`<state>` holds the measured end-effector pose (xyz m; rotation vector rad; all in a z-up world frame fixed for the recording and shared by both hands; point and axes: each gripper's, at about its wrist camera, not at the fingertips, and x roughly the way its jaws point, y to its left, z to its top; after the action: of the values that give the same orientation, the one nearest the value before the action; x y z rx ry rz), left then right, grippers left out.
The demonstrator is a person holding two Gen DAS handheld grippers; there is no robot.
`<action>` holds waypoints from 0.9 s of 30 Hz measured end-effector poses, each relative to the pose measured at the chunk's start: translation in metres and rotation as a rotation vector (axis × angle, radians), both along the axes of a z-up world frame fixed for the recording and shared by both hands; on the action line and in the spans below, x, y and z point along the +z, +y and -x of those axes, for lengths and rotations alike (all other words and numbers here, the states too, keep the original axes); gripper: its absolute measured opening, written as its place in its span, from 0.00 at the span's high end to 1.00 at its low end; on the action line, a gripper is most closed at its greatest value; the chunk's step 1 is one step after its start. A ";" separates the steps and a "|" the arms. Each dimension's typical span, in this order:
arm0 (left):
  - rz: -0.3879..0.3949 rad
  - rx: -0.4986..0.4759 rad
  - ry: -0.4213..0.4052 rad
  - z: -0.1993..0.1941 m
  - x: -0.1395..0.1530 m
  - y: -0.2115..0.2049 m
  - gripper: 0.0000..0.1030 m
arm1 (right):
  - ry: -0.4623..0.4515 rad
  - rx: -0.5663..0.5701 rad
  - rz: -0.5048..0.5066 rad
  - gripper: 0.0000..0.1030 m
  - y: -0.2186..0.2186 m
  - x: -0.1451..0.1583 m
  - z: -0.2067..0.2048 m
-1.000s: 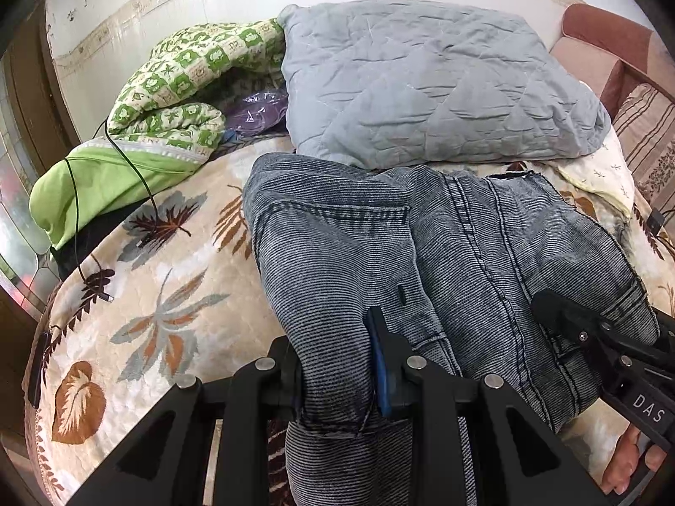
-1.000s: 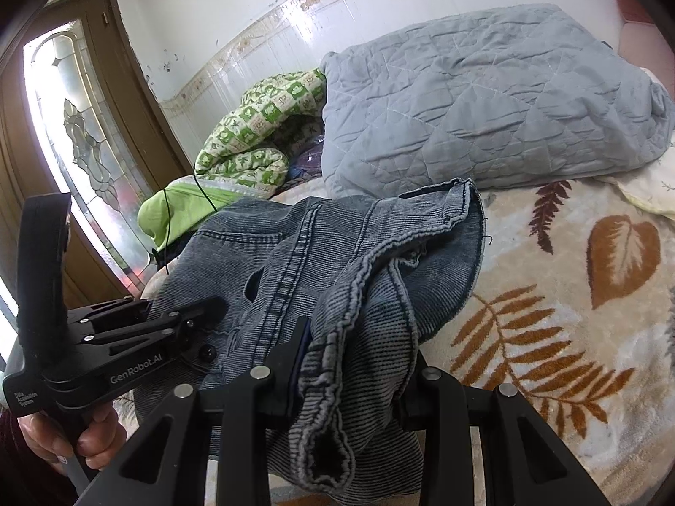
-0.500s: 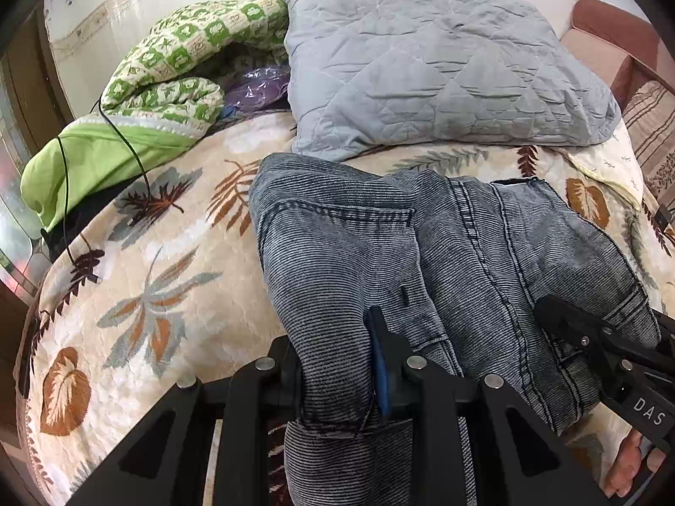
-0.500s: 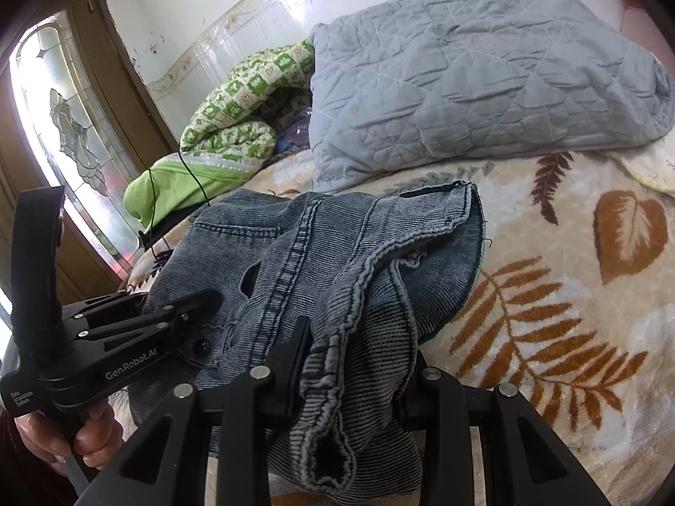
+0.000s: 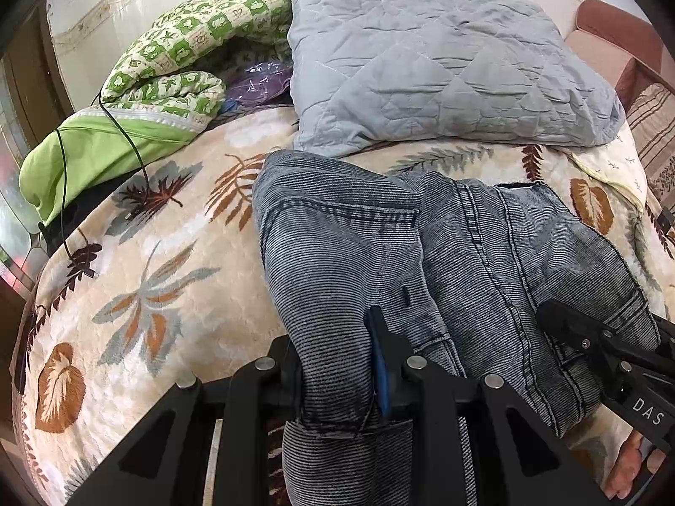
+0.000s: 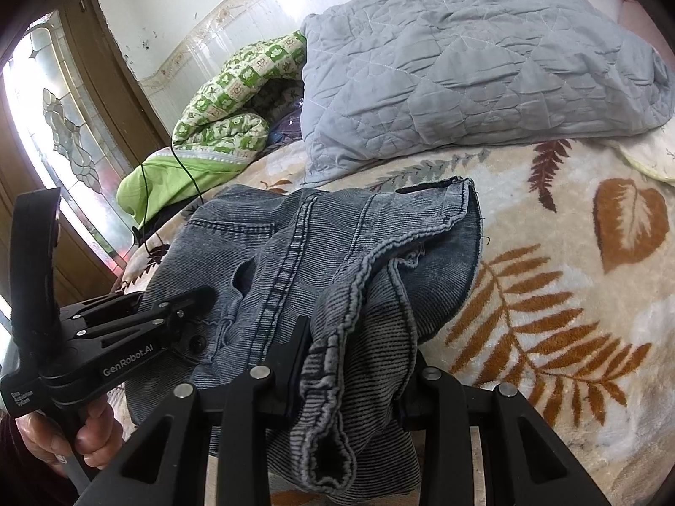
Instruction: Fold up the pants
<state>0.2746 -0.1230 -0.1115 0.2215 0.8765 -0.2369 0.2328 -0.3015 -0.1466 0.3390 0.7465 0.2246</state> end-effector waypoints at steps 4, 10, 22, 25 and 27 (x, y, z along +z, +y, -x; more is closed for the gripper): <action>-0.006 0.013 -0.004 -0.002 -0.002 0.000 0.74 | 0.008 -0.001 -0.003 0.67 -0.001 -0.002 -0.002; -0.013 0.020 0.023 -0.007 -0.010 0.002 0.69 | 0.045 -0.011 -0.012 0.67 -0.004 -0.008 -0.006; -0.102 0.077 -0.051 0.004 -0.001 0.008 0.28 | 0.110 -0.084 -0.036 0.34 -0.020 -0.016 0.002; -0.094 0.106 -0.116 0.023 0.018 0.014 0.23 | 0.068 -0.112 0.057 0.33 -0.018 -0.001 0.014; -0.067 0.123 -0.168 0.040 0.033 0.018 0.21 | 0.028 -0.139 0.106 0.33 -0.017 0.013 0.027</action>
<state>0.2346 -0.1047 -0.0785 0.2448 0.7287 -0.0730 0.2054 -0.3186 -0.1337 0.2928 0.7562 0.0492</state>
